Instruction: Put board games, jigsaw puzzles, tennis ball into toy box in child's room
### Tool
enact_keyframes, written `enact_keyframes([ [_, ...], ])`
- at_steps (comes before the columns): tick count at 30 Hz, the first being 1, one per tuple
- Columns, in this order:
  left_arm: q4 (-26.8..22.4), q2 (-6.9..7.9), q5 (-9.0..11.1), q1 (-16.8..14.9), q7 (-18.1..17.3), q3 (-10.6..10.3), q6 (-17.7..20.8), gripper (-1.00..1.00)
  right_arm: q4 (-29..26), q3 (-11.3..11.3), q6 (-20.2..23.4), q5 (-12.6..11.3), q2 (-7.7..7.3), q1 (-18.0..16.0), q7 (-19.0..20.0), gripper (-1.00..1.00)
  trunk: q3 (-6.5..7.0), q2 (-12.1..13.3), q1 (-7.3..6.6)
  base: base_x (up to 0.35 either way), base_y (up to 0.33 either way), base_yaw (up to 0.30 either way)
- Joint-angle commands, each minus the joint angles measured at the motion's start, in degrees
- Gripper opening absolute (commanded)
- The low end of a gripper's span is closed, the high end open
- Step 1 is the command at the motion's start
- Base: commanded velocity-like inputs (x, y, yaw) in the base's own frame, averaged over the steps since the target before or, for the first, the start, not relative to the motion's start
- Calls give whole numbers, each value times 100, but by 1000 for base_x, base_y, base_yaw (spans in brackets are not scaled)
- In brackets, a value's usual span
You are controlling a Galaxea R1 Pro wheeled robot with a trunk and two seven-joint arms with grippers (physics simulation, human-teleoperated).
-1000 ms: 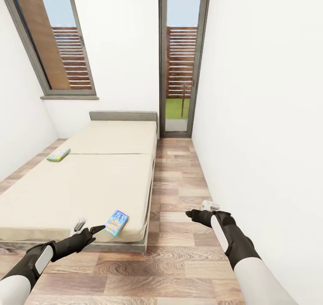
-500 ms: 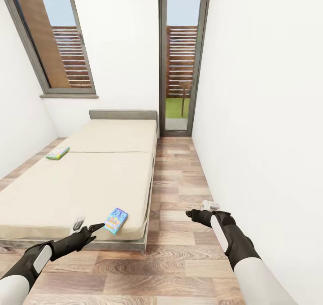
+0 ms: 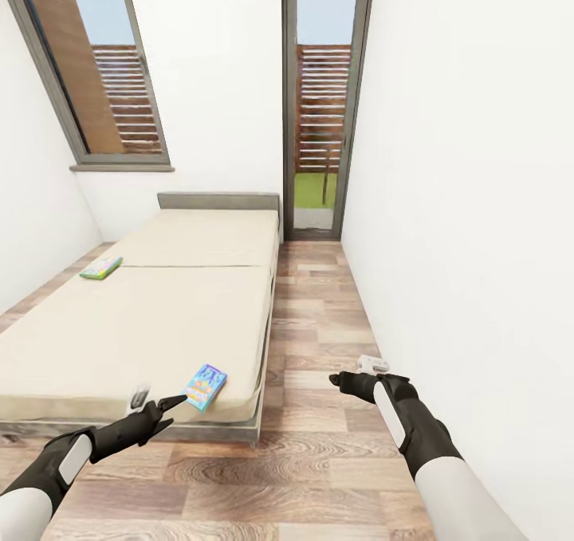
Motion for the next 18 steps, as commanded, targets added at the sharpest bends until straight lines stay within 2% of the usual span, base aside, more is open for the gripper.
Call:
enact_keyframes([
  [1,2,-1,24,-4,-9,37,35,100,-6,-22,30,6,5,-3,23,100,-24,-44,22,0,0,0],
  [10,1,7,78,-11,-7,316,2,100,-1,-16,28,6,12,-3,12,100,-185,-405,220,0,0,0],
  [18,-8,6,89,-13,-4,370,-8,100,2,-15,25,6,14,-3,8,100,-329,-726,396,0,0,0],
])
